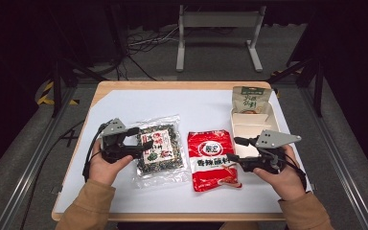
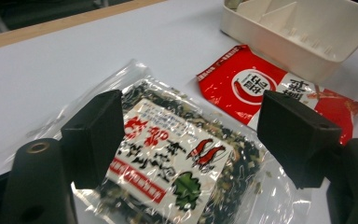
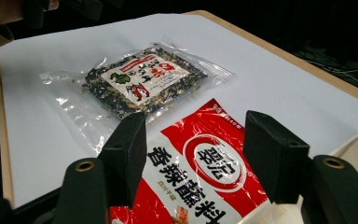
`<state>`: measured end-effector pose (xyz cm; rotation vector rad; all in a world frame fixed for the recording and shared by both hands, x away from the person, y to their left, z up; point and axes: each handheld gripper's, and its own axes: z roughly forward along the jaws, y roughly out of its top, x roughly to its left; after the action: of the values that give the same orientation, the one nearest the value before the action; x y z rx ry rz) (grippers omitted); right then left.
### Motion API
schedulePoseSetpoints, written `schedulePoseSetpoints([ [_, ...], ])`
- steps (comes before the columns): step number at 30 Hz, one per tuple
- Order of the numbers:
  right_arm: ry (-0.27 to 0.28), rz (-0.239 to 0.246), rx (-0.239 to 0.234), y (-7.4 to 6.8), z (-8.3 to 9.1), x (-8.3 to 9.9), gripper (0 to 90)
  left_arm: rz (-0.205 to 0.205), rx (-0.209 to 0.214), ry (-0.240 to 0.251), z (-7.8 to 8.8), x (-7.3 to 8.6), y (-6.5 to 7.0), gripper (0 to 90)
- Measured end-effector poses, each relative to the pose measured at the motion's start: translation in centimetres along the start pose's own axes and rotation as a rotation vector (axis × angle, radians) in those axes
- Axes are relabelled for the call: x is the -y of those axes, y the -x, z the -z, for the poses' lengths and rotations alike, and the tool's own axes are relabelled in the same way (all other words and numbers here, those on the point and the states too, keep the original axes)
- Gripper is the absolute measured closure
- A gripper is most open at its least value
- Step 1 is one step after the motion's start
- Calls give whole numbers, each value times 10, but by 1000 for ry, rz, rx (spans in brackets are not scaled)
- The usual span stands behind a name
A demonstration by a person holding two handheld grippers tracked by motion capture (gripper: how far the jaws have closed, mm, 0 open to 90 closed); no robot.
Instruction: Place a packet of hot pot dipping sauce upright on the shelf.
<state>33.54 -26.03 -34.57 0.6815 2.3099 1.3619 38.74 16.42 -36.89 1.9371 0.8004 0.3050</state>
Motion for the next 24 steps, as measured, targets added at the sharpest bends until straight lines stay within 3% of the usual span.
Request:
schedulePoseSetpoints([
  [3,1,0,9,-1,6,2,401,-9,29,-10,-11,-7,5,223],
  [5,-2,2,15,-3,10,4,401,-16,49,-15,-17,-10,8,290],
  [10,-17,10,28,-7,20,11,402,-38,75,-41,-43,-24,14,280],
  [17,-12,1,43,-7,30,19,404,-51,87,-62,-65,-34,15,282],
  [18,-10,5,47,-7,32,21,405,-40,104,-65,-70,-36,16,284],
  [21,-2,2,52,-6,35,23,405,-48,91,-68,-75,-39,16,285],
  [24,3,-5,54,-4,36,25,405,-26,88,-61,-83,-40,17,287],
])
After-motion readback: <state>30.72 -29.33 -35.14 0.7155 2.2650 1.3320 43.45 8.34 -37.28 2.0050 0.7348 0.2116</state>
